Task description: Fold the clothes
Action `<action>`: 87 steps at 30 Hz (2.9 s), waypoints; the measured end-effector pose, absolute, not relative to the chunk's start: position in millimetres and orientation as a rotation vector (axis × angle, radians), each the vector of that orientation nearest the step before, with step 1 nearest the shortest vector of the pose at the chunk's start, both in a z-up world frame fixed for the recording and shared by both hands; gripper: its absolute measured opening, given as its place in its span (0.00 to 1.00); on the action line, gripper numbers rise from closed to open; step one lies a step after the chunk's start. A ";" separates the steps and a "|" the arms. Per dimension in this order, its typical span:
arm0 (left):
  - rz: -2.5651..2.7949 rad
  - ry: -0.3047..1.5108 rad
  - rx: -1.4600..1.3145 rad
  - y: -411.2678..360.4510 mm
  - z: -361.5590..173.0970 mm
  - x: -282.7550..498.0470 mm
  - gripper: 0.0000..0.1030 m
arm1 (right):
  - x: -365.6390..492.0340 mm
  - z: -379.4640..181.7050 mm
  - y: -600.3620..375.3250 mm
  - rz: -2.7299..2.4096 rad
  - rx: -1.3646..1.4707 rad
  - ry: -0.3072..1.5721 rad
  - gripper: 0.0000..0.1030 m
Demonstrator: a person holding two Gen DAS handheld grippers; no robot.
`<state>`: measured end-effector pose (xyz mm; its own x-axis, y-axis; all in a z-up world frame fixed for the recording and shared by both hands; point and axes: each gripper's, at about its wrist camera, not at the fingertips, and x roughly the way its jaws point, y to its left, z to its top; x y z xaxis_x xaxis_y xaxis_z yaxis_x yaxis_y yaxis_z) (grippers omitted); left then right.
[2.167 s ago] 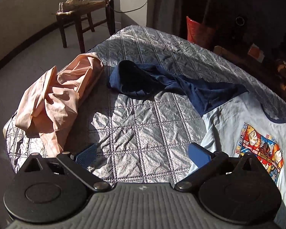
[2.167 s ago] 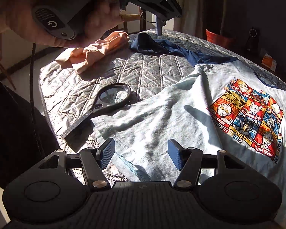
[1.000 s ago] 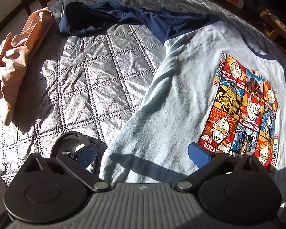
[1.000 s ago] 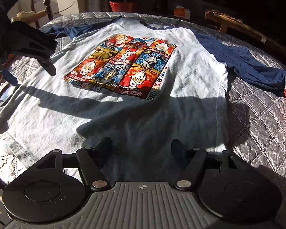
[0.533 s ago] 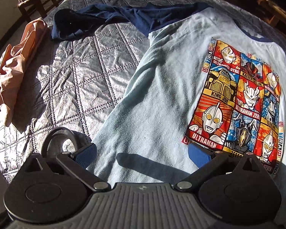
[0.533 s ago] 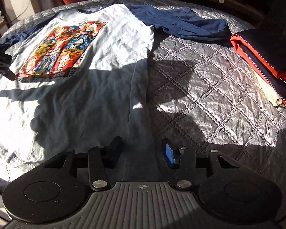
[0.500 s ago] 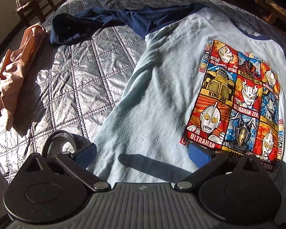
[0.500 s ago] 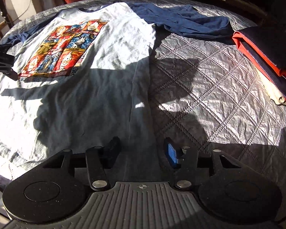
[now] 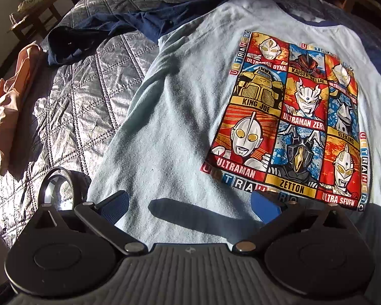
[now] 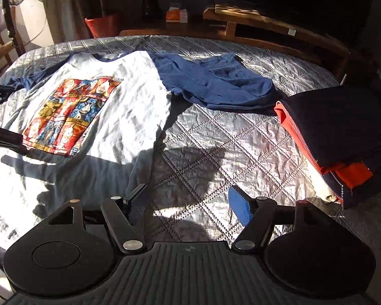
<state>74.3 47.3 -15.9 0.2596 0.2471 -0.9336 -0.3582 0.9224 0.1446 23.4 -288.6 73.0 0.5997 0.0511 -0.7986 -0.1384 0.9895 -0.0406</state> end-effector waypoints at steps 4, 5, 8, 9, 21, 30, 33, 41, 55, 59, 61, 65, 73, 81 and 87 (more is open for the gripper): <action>0.430 1.225 -0.090 48.5 -15.0 77.0 0.99 | 110.6 105.4 -317.0 0.030 -0.218 0.792 0.67; 0.431 1.229 -0.094 49.0 -15.9 77.4 0.99 | 118.3 100.2 -315.7 0.039 -0.234 0.807 0.64; 0.428 1.233 -0.099 49.1 -17.0 78.0 0.99 | 141.6 84.5 -311.8 0.067 -0.280 0.852 0.63; 0.427 1.233 -0.098 48.8 -16.9 77.9 0.99 | 149.4 79.3 -310.5 0.076 -0.295 0.867 0.63; 0.406 1.216 -0.074 48.6 -19.7 73.0 1.00 | 242.5 16.7 -294.8 0.188 -0.482 1.042 0.56; 0.405 1.217 -0.074 49.5 -18.0 72.2 0.99 | 263.9 53.0 -338.6 0.105 -0.163 0.913 0.00; 0.393 1.219 -0.078 48.7 -17.2 71.2 0.99 | 258.3 88.6 -361.2 0.062 0.007 0.780 0.00; 0.390 1.223 -0.098 52.5 -15.8 69.9 0.99 | 218.7 129.9 -383.7 0.131 0.472 0.498 0.00; 0.415 1.189 -0.182 70.0 -5.6 69.2 0.99 | 65.6 37.7 -221.8 0.655 0.194 0.590 0.05; 0.410 1.180 -0.198 75.8 -1.0 68.2 0.99 | 59.1 27.3 -210.4 0.642 0.199 0.682 0.23; 0.405 1.182 -0.201 77.2 -0.7 67.4 0.99 | 53.2 27.4 -202.3 0.621 0.155 0.695 0.41; 0.421 1.176 -0.223 84.4 2.3 67.3 0.99 | 36.2 37.9 -181.5 0.551 -0.021 0.659 0.66; 0.410 1.178 -0.213 84.6 4.9 67.7 0.99 | 1.1 15.2 -165.3 0.435 0.148 0.808 0.71; 0.391 1.193 -0.206 84.4 2.3 66.1 0.99 | -6.4 -17.0 -187.7 0.219 0.471 0.859 0.78; 0.396 1.192 -0.224 89.8 3.2 65.7 0.99 | 2.6 -6.1 -161.1 0.450 0.286 0.812 0.01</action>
